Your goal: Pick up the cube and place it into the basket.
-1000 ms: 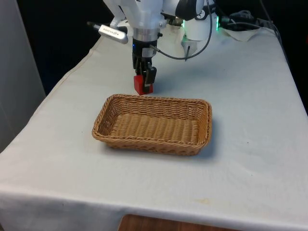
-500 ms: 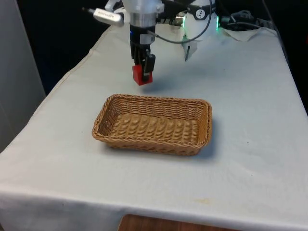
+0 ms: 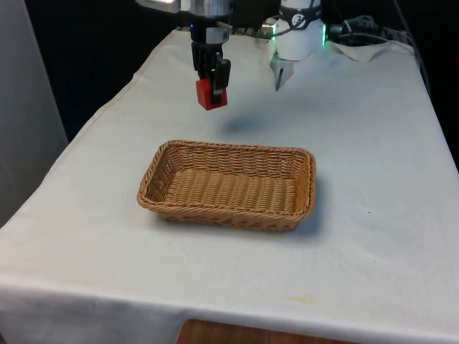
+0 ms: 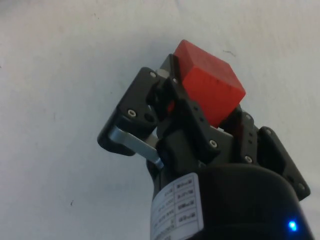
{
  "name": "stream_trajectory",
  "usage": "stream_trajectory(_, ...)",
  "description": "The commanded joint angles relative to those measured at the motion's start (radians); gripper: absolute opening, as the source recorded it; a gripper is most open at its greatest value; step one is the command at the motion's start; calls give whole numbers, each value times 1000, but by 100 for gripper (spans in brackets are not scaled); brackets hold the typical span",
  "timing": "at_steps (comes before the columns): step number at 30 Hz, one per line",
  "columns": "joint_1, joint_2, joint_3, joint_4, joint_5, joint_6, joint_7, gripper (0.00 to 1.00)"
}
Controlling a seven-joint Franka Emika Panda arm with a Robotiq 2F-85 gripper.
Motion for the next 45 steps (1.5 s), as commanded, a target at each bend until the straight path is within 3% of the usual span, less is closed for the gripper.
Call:
stream_trajectory(1,4,-8,-9,0,-22,-8,15,0)
stream_trajectory(4,0,-16,-2,0,-8,-12,0,0)
stream_trajectory(5,2,-25,-10,1,-29,-22,14,0)
stream_trajectory(14,0,-77,-12,6,-35,-65,0,0)
stream_trajectory(34,-4,-202,-16,47,-124,-216,9,0)
stream_trajectory(45,-2,-235,-13,66,-153,-268,-40,0)
